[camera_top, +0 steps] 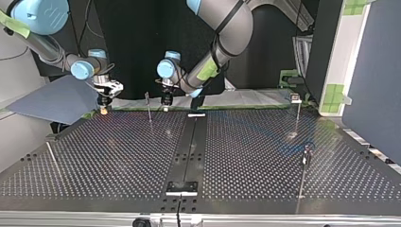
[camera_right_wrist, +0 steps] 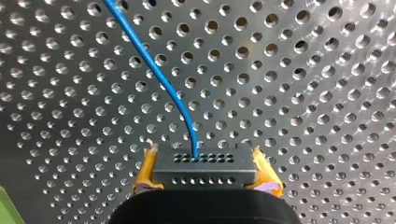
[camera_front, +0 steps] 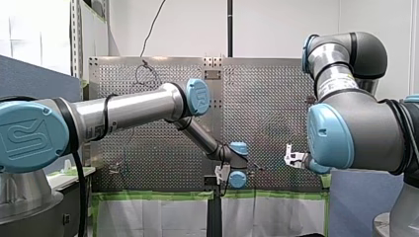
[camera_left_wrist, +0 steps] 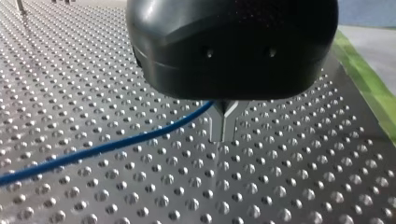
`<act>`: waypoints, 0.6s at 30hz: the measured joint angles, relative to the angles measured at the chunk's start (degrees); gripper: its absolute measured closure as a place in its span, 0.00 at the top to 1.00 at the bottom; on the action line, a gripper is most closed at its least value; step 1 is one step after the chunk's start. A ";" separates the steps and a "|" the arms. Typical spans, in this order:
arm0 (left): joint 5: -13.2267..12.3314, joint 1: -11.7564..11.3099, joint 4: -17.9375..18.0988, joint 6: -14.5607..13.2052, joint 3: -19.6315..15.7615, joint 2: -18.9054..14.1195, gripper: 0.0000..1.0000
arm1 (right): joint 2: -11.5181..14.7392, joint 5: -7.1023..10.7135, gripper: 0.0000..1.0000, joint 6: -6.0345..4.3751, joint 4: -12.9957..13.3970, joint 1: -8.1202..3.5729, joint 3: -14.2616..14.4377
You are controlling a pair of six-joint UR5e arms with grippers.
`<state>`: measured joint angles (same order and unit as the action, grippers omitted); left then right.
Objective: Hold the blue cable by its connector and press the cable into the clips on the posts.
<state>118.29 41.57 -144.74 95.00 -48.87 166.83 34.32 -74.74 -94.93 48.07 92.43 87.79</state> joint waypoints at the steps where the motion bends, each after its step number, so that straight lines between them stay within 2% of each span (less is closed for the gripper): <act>1: 0.13 -0.09 -0.11 -0.02 0.26 0.21 0.00 | -0.27 0.00 0.00 -0.01 -0.24 -0.03 -0.42; 8: 1.72 -0.70 -2.34 -0.33 3.07 2.45 0.00 | -2.59 0.17 0.00 0.39 -2.03 0.01 -2.79; 18: 1.90 -1.52 -3.44 -0.48 4.46 2.81 0.00 | -2.90 0.64 0.00 0.58 -1.96 0.10 -3.26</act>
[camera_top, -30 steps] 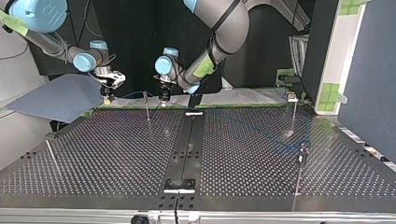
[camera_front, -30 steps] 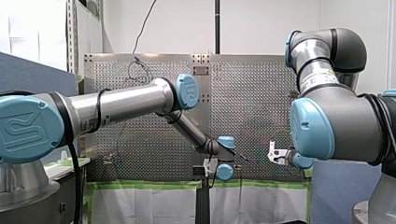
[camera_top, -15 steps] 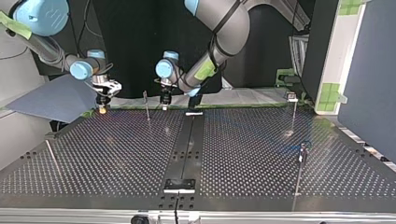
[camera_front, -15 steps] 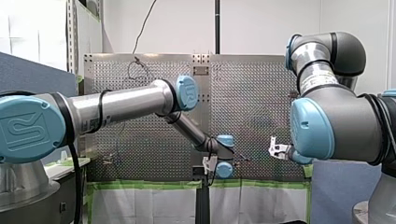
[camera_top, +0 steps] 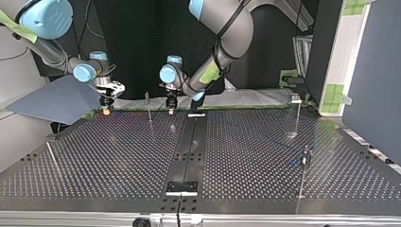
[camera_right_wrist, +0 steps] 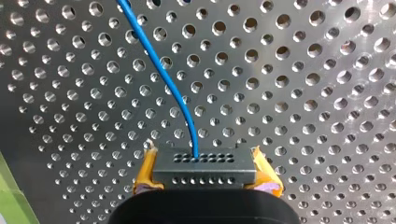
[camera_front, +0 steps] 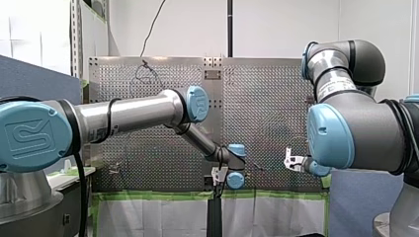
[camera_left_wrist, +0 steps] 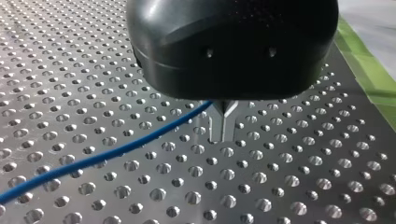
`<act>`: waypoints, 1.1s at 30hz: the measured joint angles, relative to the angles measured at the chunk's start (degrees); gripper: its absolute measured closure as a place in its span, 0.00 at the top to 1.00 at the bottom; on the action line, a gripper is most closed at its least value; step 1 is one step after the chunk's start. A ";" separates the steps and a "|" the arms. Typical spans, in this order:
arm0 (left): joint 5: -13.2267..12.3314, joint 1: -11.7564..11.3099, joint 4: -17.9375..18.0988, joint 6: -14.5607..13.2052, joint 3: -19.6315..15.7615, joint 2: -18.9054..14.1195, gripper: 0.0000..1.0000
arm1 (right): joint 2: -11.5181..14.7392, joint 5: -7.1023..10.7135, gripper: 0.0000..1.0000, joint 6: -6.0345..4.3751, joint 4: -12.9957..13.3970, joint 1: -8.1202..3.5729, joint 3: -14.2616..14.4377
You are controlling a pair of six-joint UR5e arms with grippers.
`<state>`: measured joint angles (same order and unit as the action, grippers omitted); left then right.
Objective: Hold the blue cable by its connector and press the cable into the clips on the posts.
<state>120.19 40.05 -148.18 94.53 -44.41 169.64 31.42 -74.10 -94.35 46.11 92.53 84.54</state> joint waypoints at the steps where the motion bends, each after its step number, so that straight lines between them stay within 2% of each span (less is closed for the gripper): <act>1: -0.03 0.00 -0.10 -0.01 -0.02 0.00 0.00 | -0.01 0.03 0.00 -0.01 0.02 0.02 -0.01; 6: 0.03 -0.04 -0.71 -0.07 -0.47 -0.02 0.00 | -0.06 0.08 0.00 -0.05 0.13 0.14 -0.02; 7: 0.02 -0.06 -0.77 -0.12 -0.61 -0.03 0.10 | -0.06 0.08 0.00 -0.05 0.16 0.17 -0.02; 8: 0.00 -0.08 -0.79 -0.23 -0.79 -0.03 0.34 | -0.06 0.09 0.00 -0.06 0.18 0.19 -0.02; 9: -0.03 -0.08 -0.77 -0.46 -1.08 -0.04 0.34 | -0.06 0.13 0.00 -0.07 0.18 0.21 -0.02; 10: -0.03 -0.05 -0.72 -0.71 -1.34 -0.05 0.47 | -0.07 0.19 0.00 -0.09 0.17 0.21 -0.02; 11: -0.04 -0.03 -0.65 -0.94 -1.59 -0.05 1.00 | -0.06 0.30 0.00 -0.10 0.16 0.22 -0.02; 18: -0.73 0.68 -0.87 -1.30 -2.66 -0.17 1.00 | -0.10 0.98 0.00 -0.14 0.06 0.26 -0.02; 23: -1.57 1.24 -2.09 -2.56 -3.96 -1.11 1.00 | -0.09 1.15 0.00 -0.21 -0.09 0.26 -0.02; 29: -3.71 1.94 -1.08 -3.41 -6.31 -3.36 1.00 | -0.11 1.30 0.00 -0.23 -0.20 0.43 -0.02; 33: -5.40 2.60 -2.05 -4.05 -8.24 -5.25 1.00 | -0.14 1.31 0.00 -0.22 -0.25 0.59 -0.02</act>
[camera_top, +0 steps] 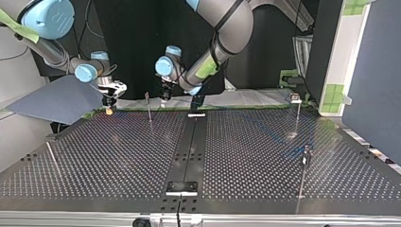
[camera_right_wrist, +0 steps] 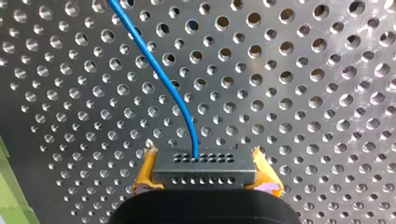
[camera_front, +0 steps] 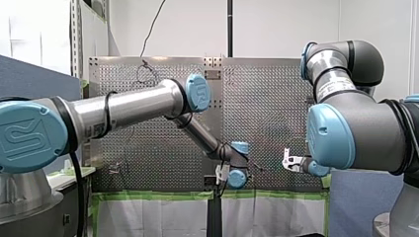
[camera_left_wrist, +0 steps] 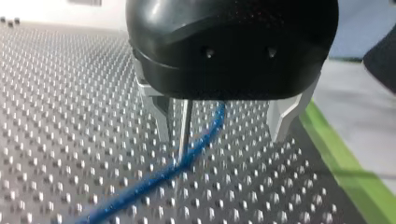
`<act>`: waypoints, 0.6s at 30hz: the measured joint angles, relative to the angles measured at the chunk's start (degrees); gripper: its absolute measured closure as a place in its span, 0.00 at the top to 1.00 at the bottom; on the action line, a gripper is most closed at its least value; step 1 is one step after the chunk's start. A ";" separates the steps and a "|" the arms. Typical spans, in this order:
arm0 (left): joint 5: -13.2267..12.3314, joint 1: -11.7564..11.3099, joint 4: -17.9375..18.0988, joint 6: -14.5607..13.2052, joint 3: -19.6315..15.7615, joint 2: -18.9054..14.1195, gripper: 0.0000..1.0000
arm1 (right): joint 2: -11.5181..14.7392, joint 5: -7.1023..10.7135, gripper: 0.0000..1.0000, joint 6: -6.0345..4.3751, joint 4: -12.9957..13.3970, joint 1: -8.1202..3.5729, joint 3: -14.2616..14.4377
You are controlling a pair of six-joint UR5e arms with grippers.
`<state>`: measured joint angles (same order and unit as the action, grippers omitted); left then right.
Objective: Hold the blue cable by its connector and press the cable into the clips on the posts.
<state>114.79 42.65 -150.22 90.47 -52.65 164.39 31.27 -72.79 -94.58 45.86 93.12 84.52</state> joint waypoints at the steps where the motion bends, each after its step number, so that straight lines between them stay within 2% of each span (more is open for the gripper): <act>1: -0.20 0.15 -0.37 -0.25 -0.42 -0.32 1.00 | 0.00 0.00 0.00 0.01 -0.02 0.02 0.00; 9: -1.25 1.69 -2.98 -1.38 -2.50 -1.13 1.00 | -0.01 0.00 0.00 0.15 -0.06 0.14 -0.01; 18: -1.57 3.70 -3.38 -0.96 -1.18 -1.14 1.00 | -0.01 0.00 0.00 0.16 -0.18 0.37 0.00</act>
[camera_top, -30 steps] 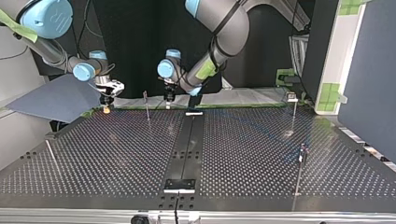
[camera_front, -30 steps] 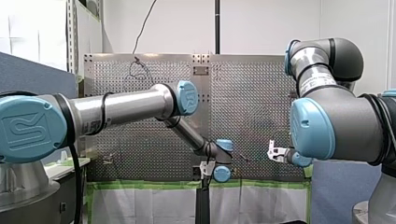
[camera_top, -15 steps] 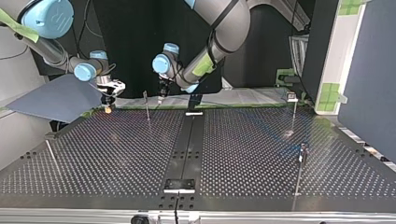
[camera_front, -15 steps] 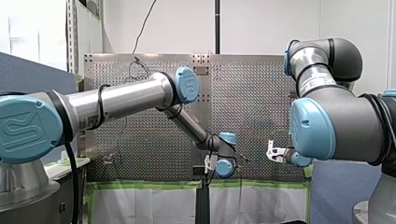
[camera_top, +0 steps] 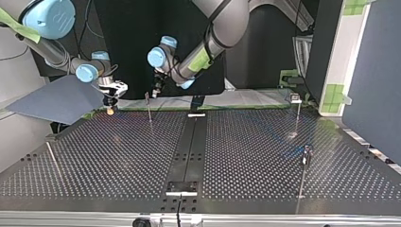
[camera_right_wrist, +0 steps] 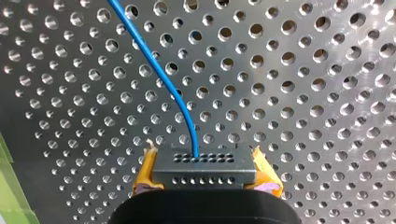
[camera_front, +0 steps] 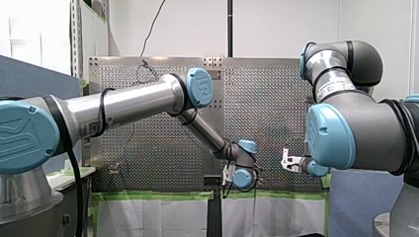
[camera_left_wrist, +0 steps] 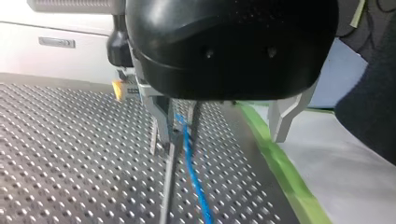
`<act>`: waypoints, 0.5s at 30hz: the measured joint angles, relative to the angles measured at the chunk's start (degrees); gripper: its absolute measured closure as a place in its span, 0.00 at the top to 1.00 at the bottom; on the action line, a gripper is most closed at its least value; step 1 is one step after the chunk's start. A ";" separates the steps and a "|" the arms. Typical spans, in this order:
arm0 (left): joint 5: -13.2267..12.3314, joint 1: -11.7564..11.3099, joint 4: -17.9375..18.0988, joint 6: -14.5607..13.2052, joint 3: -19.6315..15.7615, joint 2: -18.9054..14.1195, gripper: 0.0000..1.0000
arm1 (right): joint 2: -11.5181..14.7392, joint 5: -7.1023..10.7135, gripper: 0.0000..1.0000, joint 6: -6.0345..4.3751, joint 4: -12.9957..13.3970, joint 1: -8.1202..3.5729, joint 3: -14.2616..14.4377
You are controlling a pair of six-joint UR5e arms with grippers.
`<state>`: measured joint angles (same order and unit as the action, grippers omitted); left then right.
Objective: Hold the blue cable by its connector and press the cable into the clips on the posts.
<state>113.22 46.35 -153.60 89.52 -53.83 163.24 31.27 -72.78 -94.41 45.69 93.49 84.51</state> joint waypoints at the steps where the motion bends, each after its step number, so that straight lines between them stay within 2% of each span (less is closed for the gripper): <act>1: 0.09 0.16 -0.01 0.12 0.23 -0.01 1.00 | 0.00 0.00 0.00 0.00 -0.02 0.00 0.00; 7: 1.22 1.06 -0.04 0.70 1.39 -0.02 1.00 | 0.00 0.00 0.00 -0.02 -0.05 -0.01 -0.01; 15: 1.38 1.73 -0.04 0.99 1.29 -0.02 1.00 | -0.01 0.00 0.00 -0.05 -0.05 0.00 0.00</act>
<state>114.60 48.08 -153.64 90.51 -52.54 163.22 31.26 -72.78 -94.46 45.64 93.49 84.51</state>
